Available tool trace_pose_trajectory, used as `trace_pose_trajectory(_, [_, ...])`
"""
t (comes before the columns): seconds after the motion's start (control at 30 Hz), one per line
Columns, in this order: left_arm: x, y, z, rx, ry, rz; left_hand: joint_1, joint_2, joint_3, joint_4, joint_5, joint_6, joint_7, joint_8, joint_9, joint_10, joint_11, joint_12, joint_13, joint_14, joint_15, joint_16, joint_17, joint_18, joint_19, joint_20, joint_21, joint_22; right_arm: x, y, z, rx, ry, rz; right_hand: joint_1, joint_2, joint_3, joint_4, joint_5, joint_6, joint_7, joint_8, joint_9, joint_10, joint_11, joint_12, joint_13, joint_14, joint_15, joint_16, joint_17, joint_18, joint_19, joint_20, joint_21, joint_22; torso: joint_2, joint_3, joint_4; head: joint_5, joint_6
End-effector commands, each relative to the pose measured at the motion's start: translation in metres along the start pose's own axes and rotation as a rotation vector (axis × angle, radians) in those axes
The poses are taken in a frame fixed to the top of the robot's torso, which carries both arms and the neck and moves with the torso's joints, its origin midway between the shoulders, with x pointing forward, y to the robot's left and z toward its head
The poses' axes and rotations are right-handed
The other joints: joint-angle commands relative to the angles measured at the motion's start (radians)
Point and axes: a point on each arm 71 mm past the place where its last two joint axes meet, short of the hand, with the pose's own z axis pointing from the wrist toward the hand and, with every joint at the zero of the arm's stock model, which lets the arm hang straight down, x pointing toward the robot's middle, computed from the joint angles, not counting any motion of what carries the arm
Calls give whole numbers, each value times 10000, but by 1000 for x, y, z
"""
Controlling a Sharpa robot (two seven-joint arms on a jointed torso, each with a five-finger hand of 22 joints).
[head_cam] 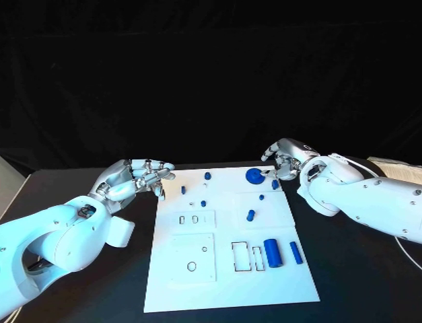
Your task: Assemble the parts on the task board
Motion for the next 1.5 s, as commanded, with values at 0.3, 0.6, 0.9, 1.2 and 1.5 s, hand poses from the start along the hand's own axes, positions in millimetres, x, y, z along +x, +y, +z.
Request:
trace_pose_trajectory(0.3, [2,1,0,68,284,-16,-62,6,56,0,-6,-55,-22,-66,8,-39,41,-56,16,-59,-3,39,13,127,-65,18,35,9,13,0,4,744,1700,-382,-607,91,-925,70,194,-722,247,233,-1,1111,296,2568,3101,1040,379,795,2642,-644,986,385,1949,2556,26,-16,-6,-30,-109])
trace_pose_trajectory(0.6, [3,2,1,54,330,-7,-62,6,56,0,-6,-55,-22,-66,8,-39,41,-56,16,-59,-3,39,13,127,-65,18,35,9,15,6,11,929,1573,-598,-617,169,-981,67,212,-727,257,278,7,1111,309,2568,3101,1040,400,795,2642,-680,1044,411,2066,2706,32,-40,3,-73,-176])
trace_pose_trajectory(0.9, [4,3,2,29,360,-2,-60,10,61,-7,-6,-57,-23,-68,11,-41,41,-56,18,-64,-3,40,14,128,-74,20,50,19,19,15,15,832,1600,-622,-624,220,-986,68,238,-709,256,314,16,1111,312,2568,3101,1040,406,795,2642,-680,1044,422,2066,2706,23,-23,-1,-87,-226])
trace_pose_trajectory(1.2, [5,3,2,14,387,3,-38,32,87,-36,-4,-61,-28,-71,21,-47,37,-57,26,-79,-6,43,15,131,-102,23,100,53,20,18,18,947,1697,-675,-614,373,-901,53,361,-626,241,408,39,1111,303,2568,3101,1040,407,795,2642,-680,1044,436,2066,2706,19,-19,-4,-77,-244])
trace_pose_trajectory(1.5, [5,3,2,1,408,26,-38,32,87,-36,-4,-61,-28,-71,21,-47,37,-57,26,-79,-6,43,15,131,-102,23,100,53,21,17,21,1052,1700,-742,-459,484,-695,9,497,-556,224,475,48,1111,285,2568,3101,1040,395,795,2642,-680,1044,433,2066,2706,33,1,9,-58,-255])
